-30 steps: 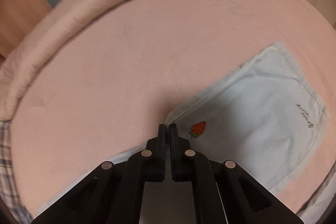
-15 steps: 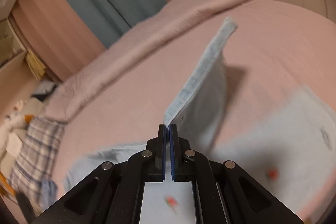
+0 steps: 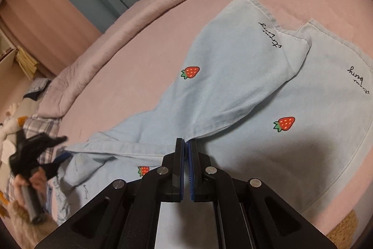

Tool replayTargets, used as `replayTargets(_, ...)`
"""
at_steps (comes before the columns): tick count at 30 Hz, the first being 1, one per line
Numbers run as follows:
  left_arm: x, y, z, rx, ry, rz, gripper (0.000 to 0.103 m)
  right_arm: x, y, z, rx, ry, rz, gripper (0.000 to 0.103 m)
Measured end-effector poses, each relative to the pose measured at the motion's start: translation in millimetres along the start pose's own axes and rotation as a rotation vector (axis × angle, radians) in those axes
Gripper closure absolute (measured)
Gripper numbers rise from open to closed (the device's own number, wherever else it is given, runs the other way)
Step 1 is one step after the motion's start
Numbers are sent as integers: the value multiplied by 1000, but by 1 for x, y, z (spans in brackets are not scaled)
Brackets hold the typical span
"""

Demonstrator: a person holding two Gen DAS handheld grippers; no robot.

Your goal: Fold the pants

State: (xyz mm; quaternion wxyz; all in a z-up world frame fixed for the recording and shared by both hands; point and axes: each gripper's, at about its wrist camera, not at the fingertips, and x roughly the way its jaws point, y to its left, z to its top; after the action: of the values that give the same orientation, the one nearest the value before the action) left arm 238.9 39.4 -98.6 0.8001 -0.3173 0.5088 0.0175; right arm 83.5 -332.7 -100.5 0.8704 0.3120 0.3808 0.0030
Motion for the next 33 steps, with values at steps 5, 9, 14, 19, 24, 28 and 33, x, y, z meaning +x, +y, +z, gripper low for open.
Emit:
replayTargets(5,-32,6,-19,9,-81,-64,99,-13,-12,-9,-1,-8,13,100)
replayTargets(9,-97,6,-57,88,-186,-143,99,-32,-11,-5,-14,-51,15,100)
replayTargets(14,-134,29,-132,164,-173,-149,98,-64,-16,-3,-17,-117,11,100)
replayTargets(19,-110,63,-174,126,-61,-82,94,-64,-31,-15,4,-84,2,100)
replayTargets(24,-105,77,-161,68,-70,-52,72,-49,-41,-22,30,-37,-21,100)
replayTargets(28,-121,93,-147,8,-153,-1,51,-53,-39,-20,21,-55,-21,100)
replayTargets(33,-126,112,-119,-37,-207,36,65,-56,-38,-18,17,-60,-16,100)
